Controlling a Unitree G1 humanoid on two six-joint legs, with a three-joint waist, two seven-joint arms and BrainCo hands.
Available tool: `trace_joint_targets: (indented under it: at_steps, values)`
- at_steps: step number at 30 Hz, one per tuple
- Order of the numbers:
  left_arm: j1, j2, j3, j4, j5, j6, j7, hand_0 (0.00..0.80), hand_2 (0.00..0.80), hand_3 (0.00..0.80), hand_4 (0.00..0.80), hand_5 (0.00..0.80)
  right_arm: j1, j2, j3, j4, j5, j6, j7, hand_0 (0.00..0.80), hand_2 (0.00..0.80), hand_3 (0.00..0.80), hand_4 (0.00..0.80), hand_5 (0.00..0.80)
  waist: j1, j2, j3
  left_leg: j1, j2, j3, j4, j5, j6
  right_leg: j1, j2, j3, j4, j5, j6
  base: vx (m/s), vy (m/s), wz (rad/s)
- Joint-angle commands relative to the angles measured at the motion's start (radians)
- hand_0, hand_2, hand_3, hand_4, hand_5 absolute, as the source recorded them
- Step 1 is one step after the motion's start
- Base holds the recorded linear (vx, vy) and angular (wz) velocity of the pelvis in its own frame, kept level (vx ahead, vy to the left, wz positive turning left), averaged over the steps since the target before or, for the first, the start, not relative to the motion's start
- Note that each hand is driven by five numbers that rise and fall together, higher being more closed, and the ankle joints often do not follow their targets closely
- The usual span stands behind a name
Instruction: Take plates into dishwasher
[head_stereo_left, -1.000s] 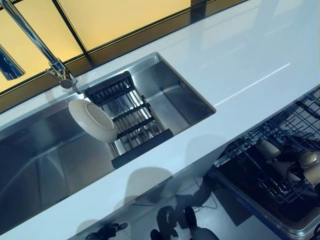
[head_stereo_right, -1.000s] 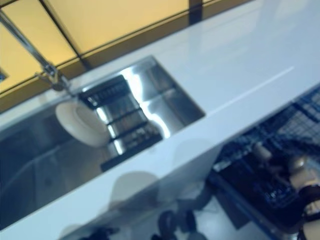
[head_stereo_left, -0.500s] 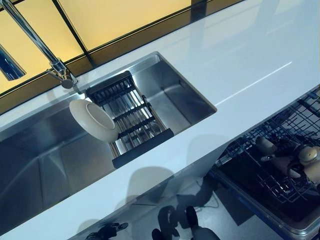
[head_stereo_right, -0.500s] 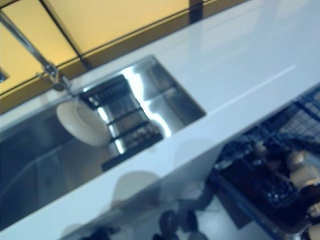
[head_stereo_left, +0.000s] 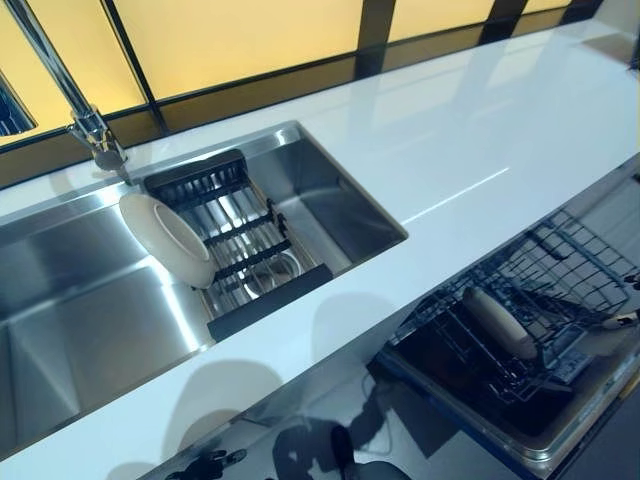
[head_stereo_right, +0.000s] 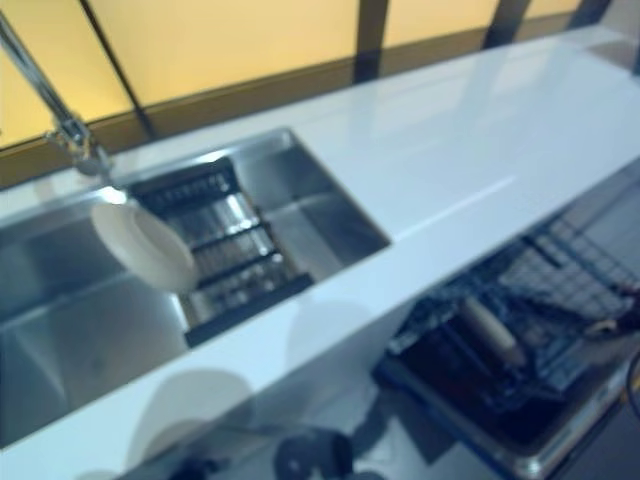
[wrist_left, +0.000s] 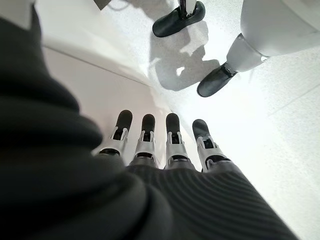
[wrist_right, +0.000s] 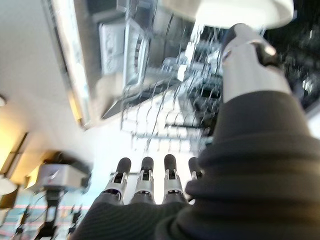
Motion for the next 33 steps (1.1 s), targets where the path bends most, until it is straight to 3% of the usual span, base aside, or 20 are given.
trace_joint_targets:
  at_steps: [1,7,15,18,22,29,33]
  values:
    - [-0.016,0.042,0.056,0.042,0.034,-0.046,0.023,0.000,0.000,0.000,0.000,0.000,-0.010,-0.085,-0.062,0.049,0.051,-0.043,-0.002,0.000,0.000,0.000,0.000,0.000,0.007,-0.024,-0.071,0.020,0.009,0.005,0.005,-0.063,0.015,0.050,0.033,-0.027,0.002,-0.064,0.088,0.040,0.031,-0.11]
    - [0.008,0.040,0.053,0.058,0.027,-0.056,0.021,0.000,0.000,0.000,0.000,0.000,0.013,-0.178,-0.134,0.139,0.111,-0.062,-0.034,0.000,0.000,0.000,0.000,0.000,0.020,-0.041,-0.111,0.034,0.013,0.001,0.005,-0.066,0.013,0.068,0.042,-0.019,0.002,-0.070,0.088,0.054,0.020,-0.04]
    - [0.030,0.042,0.040,0.066,0.003,-0.067,0.021,0.000,0.000,0.000,0.000,0.000,-0.045,-0.283,-0.163,0.166,0.152,-0.044,-0.135,0.000,0.000,0.000,0.000,0.000,0.066,-0.052,-0.145,0.025,0.014,-0.057,0.005,-0.049,0.005,0.088,0.054,-0.014,0.002,-0.076,0.082,0.028,0.024,0.09]
    - [0.033,0.041,0.032,0.071,-0.007,-0.072,0.018,0.000,0.000,0.000,0.000,0.000,-0.160,-0.309,-0.083,0.153,0.149,-0.062,-0.168,0.000,0.000,0.000,0.000,0.000,0.089,-0.055,-0.154,0.020,0.012,-0.080,0.005,-0.042,0.002,0.095,0.056,-0.018,0.002,-0.080,0.079,0.003,0.048,0.06]
    - [0.031,0.042,0.020,0.075,-0.026,-0.073,0.016,0.000,0.000,0.000,0.000,0.000,-0.399,-0.320,0.123,0.106,0.150,-0.078,-0.192,0.000,0.000,0.000,0.000,0.000,0.118,-0.062,-0.167,0.017,0.008,-0.111,0.005,-0.034,0.000,0.107,0.055,-0.022,0.002,-0.088,0.074,0.001,0.064,0.15]
    - [0.024,0.033,0.014,0.077,-0.046,-0.067,0.004,0.000,0.000,0.000,0.000,0.000,-0.837,-0.268,0.513,0.041,0.153,-0.085,-0.179,0.000,0.000,0.000,0.000,0.000,0.149,-0.071,-0.183,0.005,-0.006,-0.142,0.005,-0.013,0.005,0.112,0.050,-0.030,0.002,-0.088,0.062,-0.010,0.055,0.15]
    - [0.028,0.015,0.005,0.074,-0.054,-0.073,-0.006,0.000,0.000,0.000,0.000,0.000,-0.962,-0.237,0.632,0.023,0.130,-0.112,-0.195,0.000,0.000,0.000,0.000,0.000,0.161,-0.066,-0.191,0.001,-0.011,-0.158,0.005,-0.009,0.007,0.116,0.047,-0.036,0.002,-0.090,0.060,0.004,0.044,0.16]
